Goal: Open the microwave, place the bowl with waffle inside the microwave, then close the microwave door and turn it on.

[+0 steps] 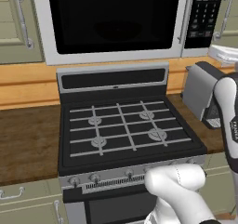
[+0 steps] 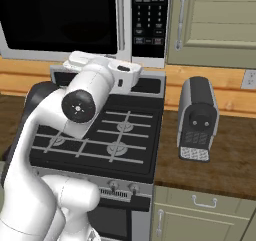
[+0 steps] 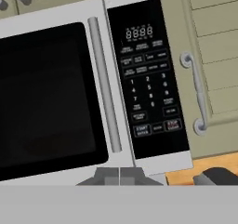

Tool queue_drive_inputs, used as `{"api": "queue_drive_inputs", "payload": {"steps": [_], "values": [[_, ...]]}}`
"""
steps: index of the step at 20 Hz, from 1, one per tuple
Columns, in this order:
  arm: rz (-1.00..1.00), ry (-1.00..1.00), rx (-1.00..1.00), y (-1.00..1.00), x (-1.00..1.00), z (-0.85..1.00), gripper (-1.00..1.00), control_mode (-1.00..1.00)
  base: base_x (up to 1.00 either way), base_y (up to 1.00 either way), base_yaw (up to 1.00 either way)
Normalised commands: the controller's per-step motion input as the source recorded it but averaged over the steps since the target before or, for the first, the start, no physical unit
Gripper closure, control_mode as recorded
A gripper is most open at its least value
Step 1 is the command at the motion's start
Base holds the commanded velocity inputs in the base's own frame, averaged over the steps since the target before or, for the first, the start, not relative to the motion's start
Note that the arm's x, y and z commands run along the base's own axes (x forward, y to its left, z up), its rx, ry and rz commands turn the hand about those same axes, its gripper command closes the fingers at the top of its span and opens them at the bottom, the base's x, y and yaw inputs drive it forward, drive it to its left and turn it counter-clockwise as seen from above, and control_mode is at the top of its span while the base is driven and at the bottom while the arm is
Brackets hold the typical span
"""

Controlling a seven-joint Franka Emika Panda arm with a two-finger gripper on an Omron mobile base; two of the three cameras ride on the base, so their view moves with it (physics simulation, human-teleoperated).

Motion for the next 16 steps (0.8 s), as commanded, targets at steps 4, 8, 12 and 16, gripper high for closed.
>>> {"api": "queue_drive_inputs", "payload": {"steps": [4, 8, 12, 16], "values": [[0.00, 0.17, -0.05, -0.06, 0.12, 0.19, 1.00, -1.00, 0.00, 0.00, 0.00], [0.01, 0.14, -0.05, -0.09, 0.05, 0.04, 1.00, -1.00, 0.00, 0.00, 0.00], [0.01, 0.02, -0.01, -0.11, 0.00, 0.00, 1.00, -1.00, 0.00, 0.00, 0.00], [0.01, 0.02, -0.02, -0.08, 0.20, 0.00, 1.00, -1.00, 0.00, 0.00, 0.00]]}}
